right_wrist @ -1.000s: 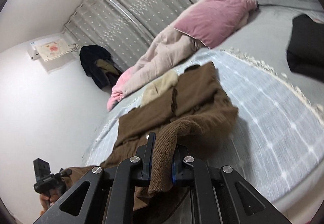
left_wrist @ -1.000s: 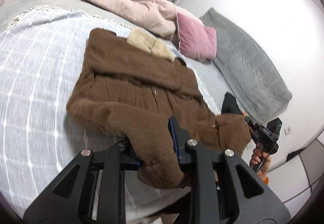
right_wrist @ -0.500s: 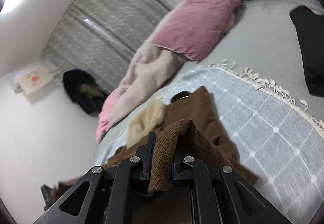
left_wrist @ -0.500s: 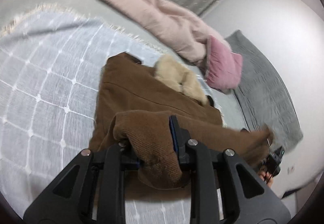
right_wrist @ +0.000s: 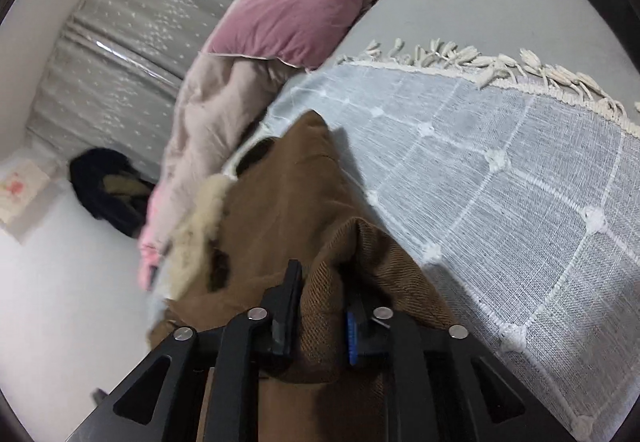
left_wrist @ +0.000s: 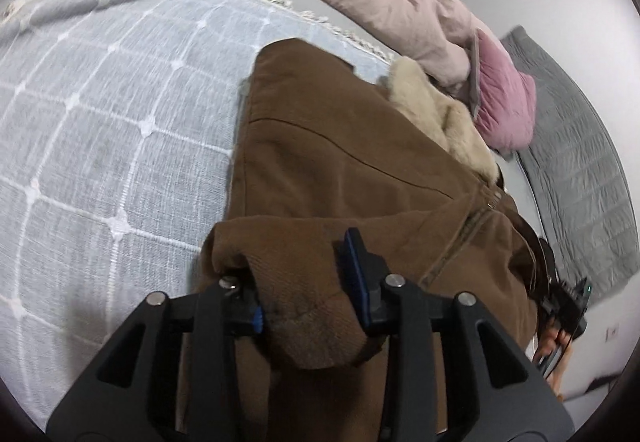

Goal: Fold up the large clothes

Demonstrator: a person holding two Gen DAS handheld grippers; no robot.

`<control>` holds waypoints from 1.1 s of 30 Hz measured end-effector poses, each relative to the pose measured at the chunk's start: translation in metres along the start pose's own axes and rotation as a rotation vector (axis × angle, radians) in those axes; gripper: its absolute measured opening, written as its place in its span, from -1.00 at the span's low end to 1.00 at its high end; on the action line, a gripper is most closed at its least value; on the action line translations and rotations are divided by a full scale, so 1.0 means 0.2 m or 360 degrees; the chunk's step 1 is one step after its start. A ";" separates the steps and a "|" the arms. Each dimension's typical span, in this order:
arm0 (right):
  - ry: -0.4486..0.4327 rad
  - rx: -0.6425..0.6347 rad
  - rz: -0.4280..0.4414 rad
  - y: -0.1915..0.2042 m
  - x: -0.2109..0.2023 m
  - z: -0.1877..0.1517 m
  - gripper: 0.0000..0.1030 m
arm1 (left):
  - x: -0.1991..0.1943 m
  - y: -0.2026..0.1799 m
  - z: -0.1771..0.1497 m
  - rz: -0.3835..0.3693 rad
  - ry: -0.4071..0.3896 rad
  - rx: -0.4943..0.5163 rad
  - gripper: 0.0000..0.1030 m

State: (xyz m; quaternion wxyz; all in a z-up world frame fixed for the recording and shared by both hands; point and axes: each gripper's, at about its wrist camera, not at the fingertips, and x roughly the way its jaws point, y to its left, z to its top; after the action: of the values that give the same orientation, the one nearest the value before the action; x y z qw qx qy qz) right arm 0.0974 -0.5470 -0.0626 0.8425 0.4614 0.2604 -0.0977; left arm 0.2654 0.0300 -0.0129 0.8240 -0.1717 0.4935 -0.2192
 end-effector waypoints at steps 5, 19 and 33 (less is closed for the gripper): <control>-0.0088 -0.0038 -0.0008 0.05 -0.18 0.03 -0.01 | -0.16 -0.04 -0.01 0.0013 -0.0112 0.0023 0.28; 0.0004 -0.0564 -0.0485 0.21 0.05 -0.02 0.28 | 0.02 -0.05 0.01 0.0459 0.0001 0.0449 0.51; -0.0132 -0.0535 -0.0322 0.20 0.12 0.06 -0.85 | -0.08 -0.24 0.15 0.0406 -0.0432 0.0391 -0.80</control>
State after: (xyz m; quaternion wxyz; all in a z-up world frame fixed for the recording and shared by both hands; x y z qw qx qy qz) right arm 0.1384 -0.5334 -0.0420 0.9035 0.2813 0.2832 -0.1559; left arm 0.2766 0.0000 0.0378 0.9186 -0.0341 0.3656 -0.1464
